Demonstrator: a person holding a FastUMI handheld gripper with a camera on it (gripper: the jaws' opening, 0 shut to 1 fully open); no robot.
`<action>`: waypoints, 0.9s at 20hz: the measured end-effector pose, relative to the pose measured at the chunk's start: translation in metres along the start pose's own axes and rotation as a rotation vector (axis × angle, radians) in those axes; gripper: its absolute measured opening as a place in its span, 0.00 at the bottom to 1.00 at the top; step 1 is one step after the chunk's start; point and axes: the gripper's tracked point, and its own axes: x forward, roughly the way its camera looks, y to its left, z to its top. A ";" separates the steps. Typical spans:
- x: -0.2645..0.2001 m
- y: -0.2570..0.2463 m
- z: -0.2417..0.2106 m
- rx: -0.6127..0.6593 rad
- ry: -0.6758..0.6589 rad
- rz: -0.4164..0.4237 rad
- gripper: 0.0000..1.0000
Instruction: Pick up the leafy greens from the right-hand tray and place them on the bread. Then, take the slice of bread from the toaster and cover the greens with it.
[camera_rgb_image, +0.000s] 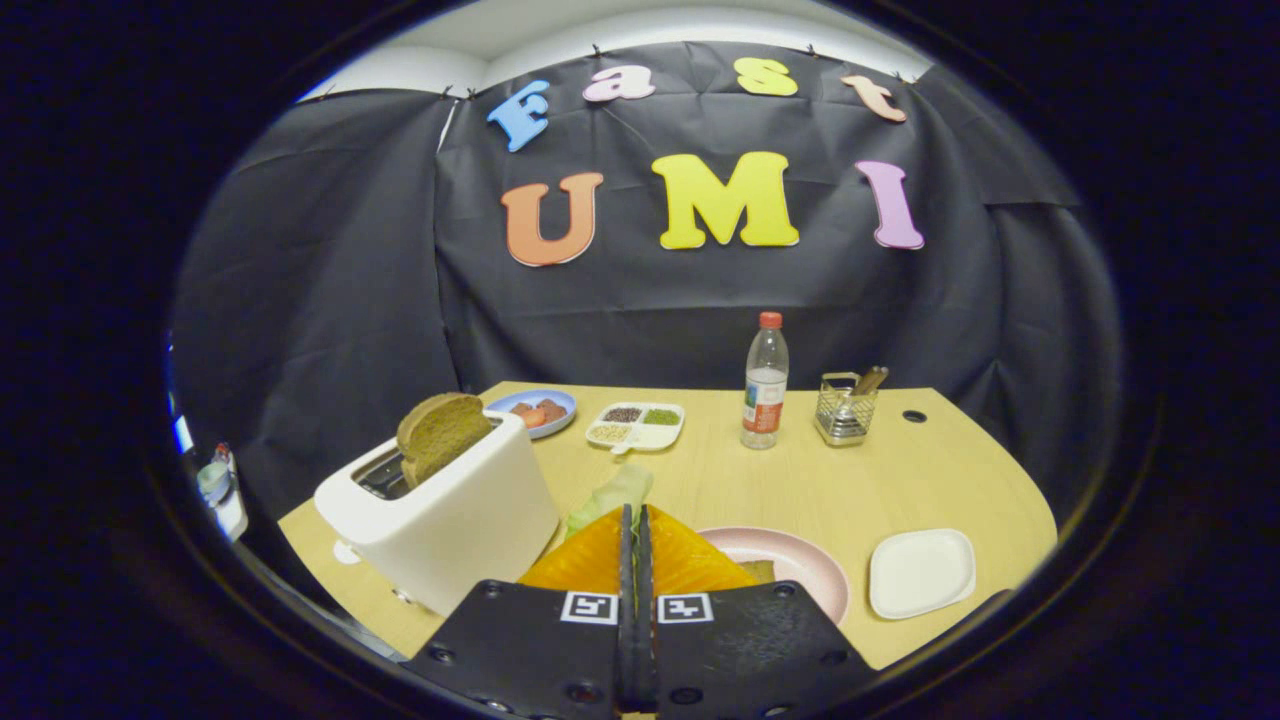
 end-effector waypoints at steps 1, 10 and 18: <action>0.007 -0.005 -0.007 -0.013 0.012 -0.017 0.00; 0.061 -0.073 -0.048 0.044 0.136 -0.125 0.00; 0.075 -0.091 -0.071 0.107 0.198 -0.116 0.04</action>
